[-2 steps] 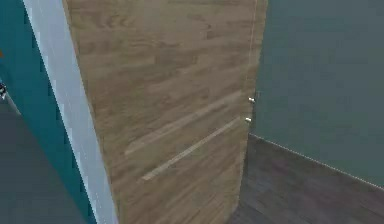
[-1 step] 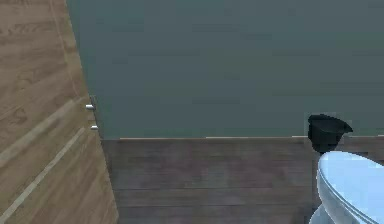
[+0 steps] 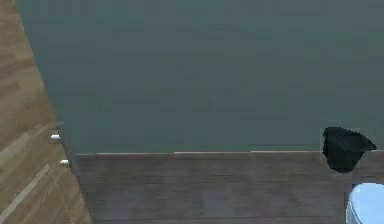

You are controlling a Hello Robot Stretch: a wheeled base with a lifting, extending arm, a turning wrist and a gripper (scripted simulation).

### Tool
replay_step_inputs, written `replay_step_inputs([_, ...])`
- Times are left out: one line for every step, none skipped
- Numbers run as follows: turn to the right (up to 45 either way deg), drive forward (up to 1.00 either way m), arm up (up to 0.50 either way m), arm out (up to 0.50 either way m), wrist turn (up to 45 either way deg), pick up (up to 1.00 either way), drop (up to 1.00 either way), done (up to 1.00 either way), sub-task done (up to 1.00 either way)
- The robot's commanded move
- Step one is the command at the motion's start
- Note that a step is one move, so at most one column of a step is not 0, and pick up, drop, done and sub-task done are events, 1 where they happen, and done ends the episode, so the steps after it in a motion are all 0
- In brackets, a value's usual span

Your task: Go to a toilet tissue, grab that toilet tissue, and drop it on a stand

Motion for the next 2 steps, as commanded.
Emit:
replay_step_inputs([18.0, 0.0, 0.0, 0.0, 0.0, 0.0, 0.0, 0.0, 0.0])
replay_step_inputs([0.0, 0.8, 0.0, 0.0, 0.0, 0.0, 0.0, 0.0, 0.0])
